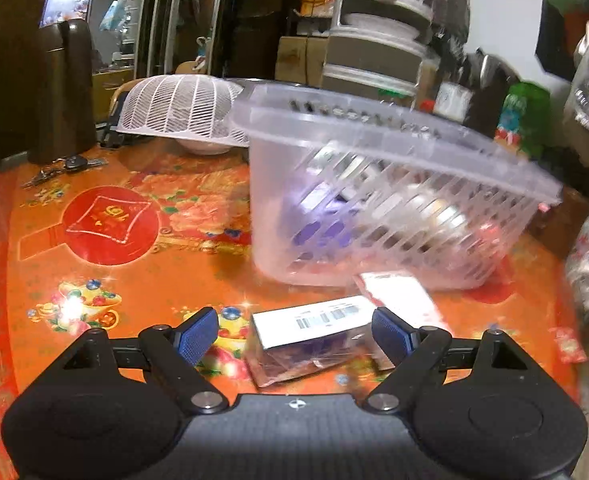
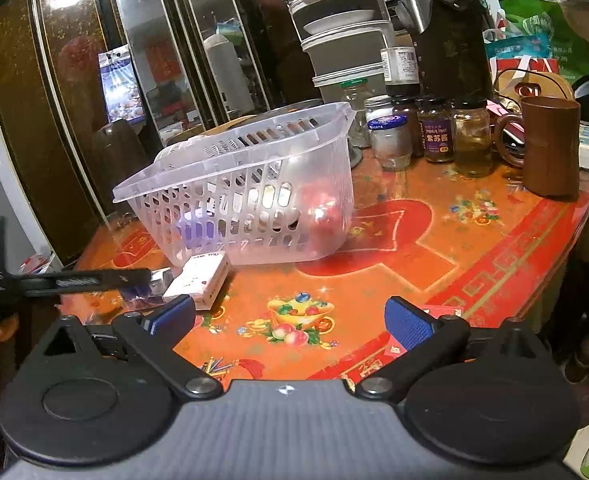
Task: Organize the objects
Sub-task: 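Move the left tool to the white barcode box while the right tool approaches the THANK YOU box, then grasp the white barcode box with the left tool while the right tool grasps the THANK YOU box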
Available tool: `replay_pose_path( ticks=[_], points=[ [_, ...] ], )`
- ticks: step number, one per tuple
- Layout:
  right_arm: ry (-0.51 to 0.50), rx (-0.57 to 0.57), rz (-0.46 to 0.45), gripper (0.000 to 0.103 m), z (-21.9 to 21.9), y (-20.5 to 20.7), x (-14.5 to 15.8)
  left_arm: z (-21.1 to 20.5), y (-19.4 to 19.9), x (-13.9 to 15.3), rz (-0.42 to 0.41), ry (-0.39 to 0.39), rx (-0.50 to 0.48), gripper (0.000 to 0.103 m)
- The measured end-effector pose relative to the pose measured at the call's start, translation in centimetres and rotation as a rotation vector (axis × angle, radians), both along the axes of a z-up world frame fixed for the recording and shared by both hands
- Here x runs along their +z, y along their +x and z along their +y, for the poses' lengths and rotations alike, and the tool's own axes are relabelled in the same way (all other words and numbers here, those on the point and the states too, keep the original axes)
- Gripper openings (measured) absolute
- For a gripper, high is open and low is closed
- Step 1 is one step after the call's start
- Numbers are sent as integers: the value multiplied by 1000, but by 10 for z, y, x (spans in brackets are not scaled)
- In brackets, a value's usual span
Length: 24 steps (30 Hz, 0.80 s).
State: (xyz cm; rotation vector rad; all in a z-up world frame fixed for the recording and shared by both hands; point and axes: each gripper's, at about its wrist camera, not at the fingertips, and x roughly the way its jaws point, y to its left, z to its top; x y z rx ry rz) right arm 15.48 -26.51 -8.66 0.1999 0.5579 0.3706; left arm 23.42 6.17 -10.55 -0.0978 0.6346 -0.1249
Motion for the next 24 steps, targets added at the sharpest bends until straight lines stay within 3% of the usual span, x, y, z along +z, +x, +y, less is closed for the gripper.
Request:
replay_pose_path(
  ticks=[4,12,19,24],
  points=[
    [-7,10,2,103,3,-3,-4,-2,1,-10,40,-33,-23,83],
    [-12,20,19,103,8,2,-9,-15,-31,-4,-39,19,-87,81],
    [-28,28,23,103,14,0,-9,5,-4,-5,-20,22,-41,80],
    [-30,35,21,103,17,-2,-7,6,10,-13,8,27,-67,76]
  ],
)
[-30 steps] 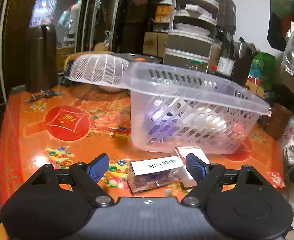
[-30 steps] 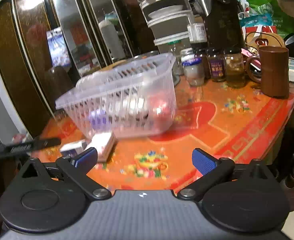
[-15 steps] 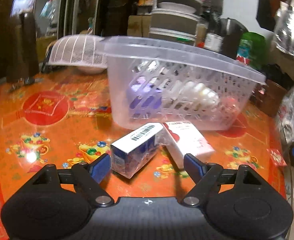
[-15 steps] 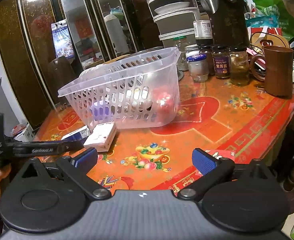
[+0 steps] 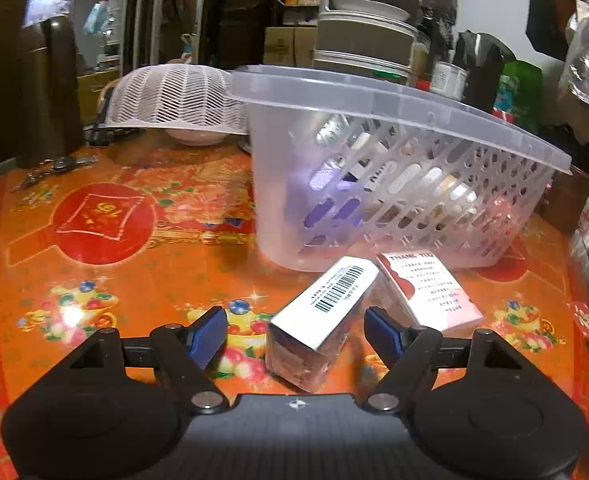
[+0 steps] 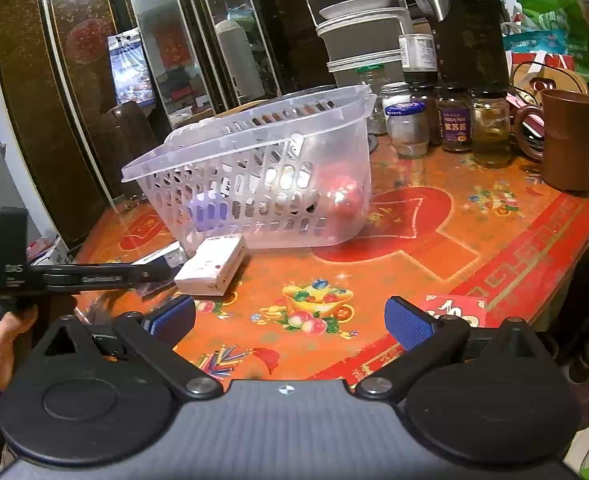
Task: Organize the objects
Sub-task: 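Grasp the white barcode box with the left tool while the right tool grasps the THANK YOU box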
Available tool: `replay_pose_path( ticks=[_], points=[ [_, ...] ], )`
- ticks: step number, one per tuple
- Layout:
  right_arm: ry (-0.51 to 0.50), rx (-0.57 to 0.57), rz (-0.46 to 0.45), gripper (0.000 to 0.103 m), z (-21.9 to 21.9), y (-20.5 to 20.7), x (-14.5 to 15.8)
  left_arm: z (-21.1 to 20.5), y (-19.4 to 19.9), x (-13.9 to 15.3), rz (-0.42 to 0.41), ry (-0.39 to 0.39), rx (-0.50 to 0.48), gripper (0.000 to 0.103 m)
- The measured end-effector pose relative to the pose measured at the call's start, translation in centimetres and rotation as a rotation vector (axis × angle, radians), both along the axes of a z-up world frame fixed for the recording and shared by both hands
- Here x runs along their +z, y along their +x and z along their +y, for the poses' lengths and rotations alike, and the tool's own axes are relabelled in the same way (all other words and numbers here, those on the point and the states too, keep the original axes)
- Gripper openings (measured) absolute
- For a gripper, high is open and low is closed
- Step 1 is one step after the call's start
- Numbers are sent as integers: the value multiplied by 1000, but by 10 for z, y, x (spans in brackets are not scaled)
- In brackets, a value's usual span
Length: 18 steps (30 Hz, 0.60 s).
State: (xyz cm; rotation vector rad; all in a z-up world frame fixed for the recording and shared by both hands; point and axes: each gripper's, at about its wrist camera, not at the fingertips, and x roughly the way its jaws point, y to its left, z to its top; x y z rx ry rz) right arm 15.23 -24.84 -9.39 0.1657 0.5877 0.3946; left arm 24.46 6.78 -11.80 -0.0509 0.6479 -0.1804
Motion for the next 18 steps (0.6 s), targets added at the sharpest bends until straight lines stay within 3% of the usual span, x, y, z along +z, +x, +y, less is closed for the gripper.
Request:
replay_pose_path(
  ticks=[4,7,10,18],
  points=[
    [-3,6,3,103,5,2,-1,-6,-8,2,-28,-6,-18,42],
    [0,12,11,103,15,6,-2,-11,-17,4,-52,21,12,41],
    [-9,36,3,103,33,10,-4,-10,-30,10,-88,-2,48,40],
    [-115,67,-17,102,95,49,-16,2,-52,19,-194,-7,187,40]
  ],
)
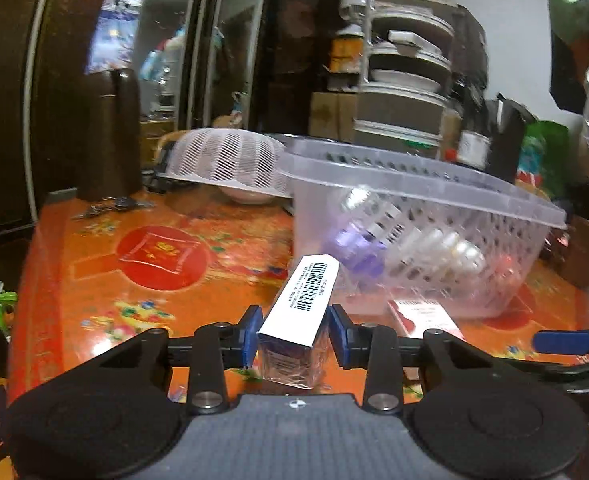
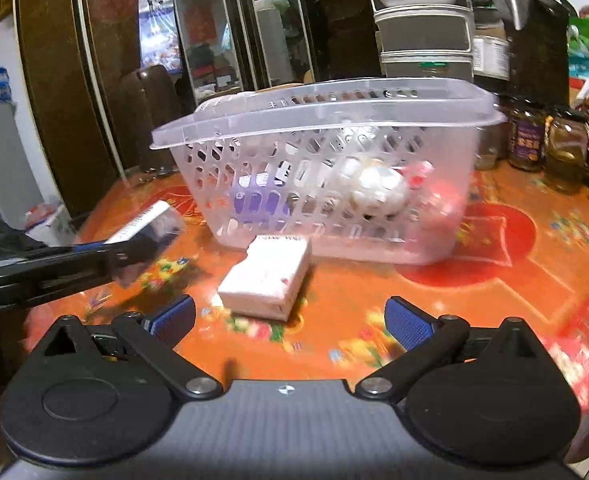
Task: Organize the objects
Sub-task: 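Grasp the white barcode box with the left tool while the right tool grasps the THANK YOU box, then carry both boxes into the basket and open both tools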
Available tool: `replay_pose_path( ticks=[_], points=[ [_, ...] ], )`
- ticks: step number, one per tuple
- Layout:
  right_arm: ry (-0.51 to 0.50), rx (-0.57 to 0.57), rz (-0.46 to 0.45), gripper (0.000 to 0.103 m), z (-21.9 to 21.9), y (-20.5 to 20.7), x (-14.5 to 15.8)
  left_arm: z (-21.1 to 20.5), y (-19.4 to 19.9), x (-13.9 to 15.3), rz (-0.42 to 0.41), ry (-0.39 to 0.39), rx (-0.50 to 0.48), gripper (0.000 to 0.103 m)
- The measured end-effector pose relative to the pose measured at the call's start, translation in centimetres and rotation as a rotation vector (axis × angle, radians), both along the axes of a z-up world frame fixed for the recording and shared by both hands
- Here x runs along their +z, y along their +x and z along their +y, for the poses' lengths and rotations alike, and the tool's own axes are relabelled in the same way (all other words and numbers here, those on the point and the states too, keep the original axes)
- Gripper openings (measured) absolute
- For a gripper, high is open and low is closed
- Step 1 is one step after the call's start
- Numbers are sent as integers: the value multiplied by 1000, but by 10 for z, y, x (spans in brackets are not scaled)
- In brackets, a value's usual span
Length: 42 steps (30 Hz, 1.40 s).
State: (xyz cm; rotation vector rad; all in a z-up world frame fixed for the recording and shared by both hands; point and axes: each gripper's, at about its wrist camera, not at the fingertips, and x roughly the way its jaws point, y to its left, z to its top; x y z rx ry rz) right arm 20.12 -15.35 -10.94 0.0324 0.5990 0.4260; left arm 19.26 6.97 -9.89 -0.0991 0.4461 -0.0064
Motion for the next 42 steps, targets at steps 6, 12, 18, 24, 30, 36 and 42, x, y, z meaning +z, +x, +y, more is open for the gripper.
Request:
replay_pose_path(
  ticks=[6,12,18,24,30,36,42],
  points=[
    [-62,19,9,93,27,16,-9,9,1,0,-3,-34,29,40],
    [-117,18,34,83,37,21,-14,10,-1,-2,-1,-32,29,40],
    [-176,21,26,61,48,20,-14,7,-1,-3,1,-22,21,40],
    [-160,9,-23,60,28,-3,0,7,-4,-2,-2,-27,3,40],
    [-73,-1,-59,60,-24,-38,17,4,-14,1,-10,-70,-49,40],
    [-44,31,-95,60,-62,-71,32,-11,-45,14,13,-83,-93,40],
    [22,47,-119,60,-80,-79,53,-22,-67,49,0,-106,-147,40]
  ],
)
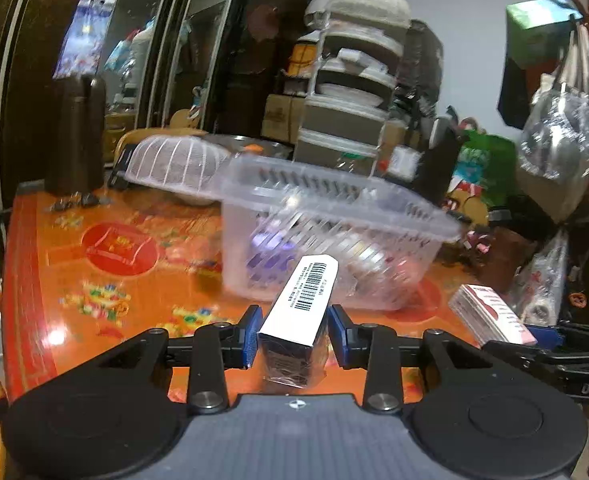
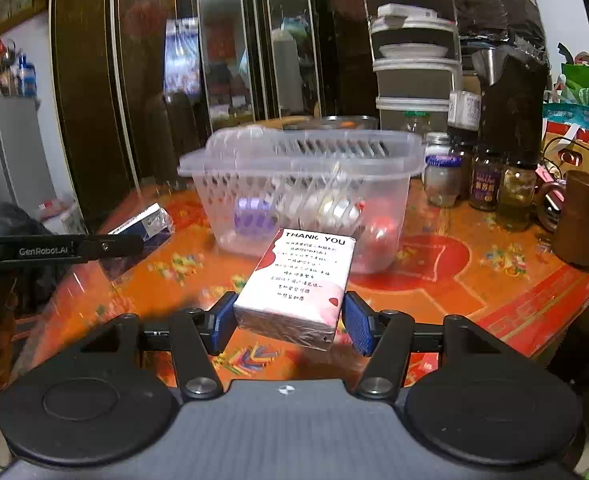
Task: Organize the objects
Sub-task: 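Carry both boxes into the basket and open both tools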
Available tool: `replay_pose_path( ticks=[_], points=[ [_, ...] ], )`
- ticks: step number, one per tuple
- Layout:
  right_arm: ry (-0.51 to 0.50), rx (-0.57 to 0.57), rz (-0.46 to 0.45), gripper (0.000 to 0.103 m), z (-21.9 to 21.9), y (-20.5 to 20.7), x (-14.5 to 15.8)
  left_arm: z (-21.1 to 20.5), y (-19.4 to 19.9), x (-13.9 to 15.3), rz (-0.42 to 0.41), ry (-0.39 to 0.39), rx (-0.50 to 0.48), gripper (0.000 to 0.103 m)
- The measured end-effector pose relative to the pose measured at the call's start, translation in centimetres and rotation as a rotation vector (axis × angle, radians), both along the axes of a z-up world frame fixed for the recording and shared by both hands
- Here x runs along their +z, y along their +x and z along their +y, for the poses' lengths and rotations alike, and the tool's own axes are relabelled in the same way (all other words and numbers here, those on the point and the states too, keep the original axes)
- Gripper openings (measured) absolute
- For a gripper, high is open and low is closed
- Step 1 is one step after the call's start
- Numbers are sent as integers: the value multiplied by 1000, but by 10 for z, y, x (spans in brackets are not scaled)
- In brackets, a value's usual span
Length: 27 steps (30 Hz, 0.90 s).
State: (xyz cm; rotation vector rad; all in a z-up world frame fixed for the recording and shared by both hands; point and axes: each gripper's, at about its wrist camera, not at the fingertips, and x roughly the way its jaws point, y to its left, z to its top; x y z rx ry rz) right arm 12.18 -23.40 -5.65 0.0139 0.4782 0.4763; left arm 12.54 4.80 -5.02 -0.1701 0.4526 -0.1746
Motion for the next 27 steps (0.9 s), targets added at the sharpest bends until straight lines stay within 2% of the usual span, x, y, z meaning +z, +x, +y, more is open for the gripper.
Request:
replay_pose_path(
  ticks=[5,17,21,24,27],
  points=[
    [8,4,-54,60,-11,-1,28,-6,-3,34,-15,-7,-26,40],
    [10,41,-72,60,-19,29,64,-22,19,80,-47,17,-59,40],
    [-6,44,-69,60,-10,63,88,-23,46,102,-74,21,-65,40],
    [-47,25,-50,60,3,106,98,-28,81,116,-66,51,-56,40],
    [-58,-5,7,60,12,154,92,-28,126,115,13,56,-55,40]
  ],
)
